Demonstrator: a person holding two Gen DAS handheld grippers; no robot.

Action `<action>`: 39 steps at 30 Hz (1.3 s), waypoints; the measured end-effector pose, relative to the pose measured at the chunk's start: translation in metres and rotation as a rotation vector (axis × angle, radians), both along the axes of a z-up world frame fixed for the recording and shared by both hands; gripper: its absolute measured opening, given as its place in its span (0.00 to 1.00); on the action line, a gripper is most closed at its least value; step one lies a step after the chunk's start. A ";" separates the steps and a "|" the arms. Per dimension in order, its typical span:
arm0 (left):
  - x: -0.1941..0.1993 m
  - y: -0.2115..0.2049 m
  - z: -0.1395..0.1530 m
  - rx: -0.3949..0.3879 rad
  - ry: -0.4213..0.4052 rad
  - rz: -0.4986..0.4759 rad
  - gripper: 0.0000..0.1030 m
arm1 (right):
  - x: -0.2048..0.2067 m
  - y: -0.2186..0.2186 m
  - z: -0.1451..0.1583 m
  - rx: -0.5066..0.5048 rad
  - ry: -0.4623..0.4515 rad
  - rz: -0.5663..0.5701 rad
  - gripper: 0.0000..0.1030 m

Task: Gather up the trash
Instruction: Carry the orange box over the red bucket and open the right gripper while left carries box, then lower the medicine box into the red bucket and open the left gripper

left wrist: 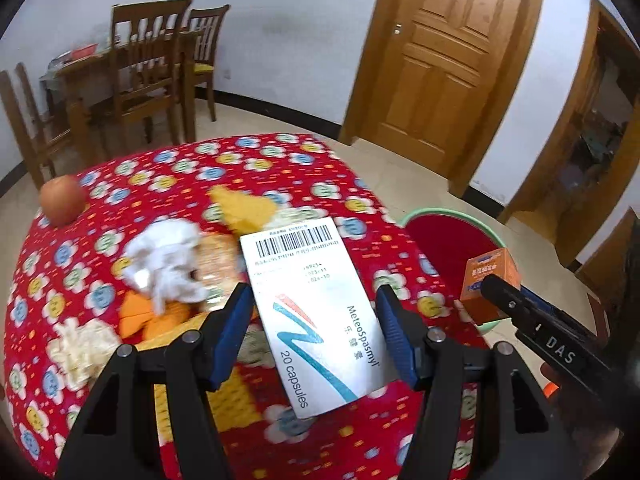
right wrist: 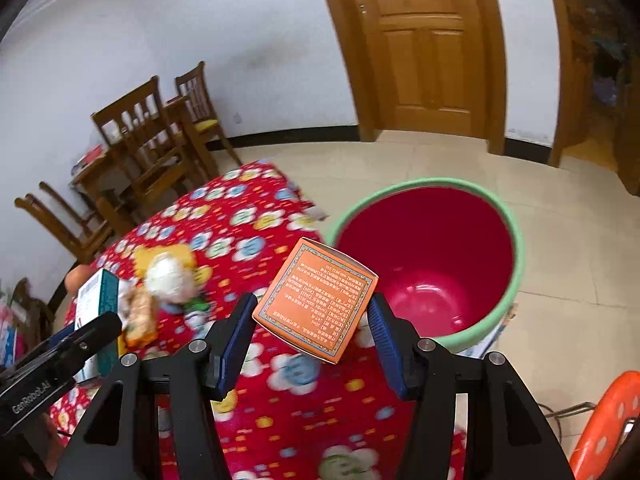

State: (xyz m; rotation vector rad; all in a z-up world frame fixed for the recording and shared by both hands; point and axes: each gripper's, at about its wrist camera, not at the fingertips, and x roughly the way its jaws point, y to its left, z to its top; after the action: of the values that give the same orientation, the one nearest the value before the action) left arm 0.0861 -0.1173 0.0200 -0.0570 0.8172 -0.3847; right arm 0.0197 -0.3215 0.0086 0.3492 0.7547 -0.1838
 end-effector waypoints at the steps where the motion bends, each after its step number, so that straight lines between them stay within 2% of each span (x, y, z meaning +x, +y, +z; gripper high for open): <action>1: 0.001 -0.004 0.000 0.000 0.000 -0.008 0.62 | 0.000 -0.005 0.000 -0.003 0.002 -0.008 0.56; 13: 0.023 -0.080 -0.014 0.024 0.009 -0.111 0.62 | 0.008 -0.068 -0.029 0.004 0.067 -0.090 0.56; 21: 0.037 -0.119 -0.028 0.031 0.017 -0.172 0.62 | 0.013 -0.090 -0.047 0.025 0.097 -0.111 0.56; 39: 0.054 -0.176 -0.044 0.056 0.030 -0.277 0.62 | -0.010 -0.120 -0.048 0.083 0.073 -0.192 0.60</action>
State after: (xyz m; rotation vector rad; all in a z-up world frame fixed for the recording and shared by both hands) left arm 0.1405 -0.2931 -0.0242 0.1040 0.8679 -0.6227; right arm 0.0097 -0.4415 -0.0399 0.4967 0.8018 -0.3484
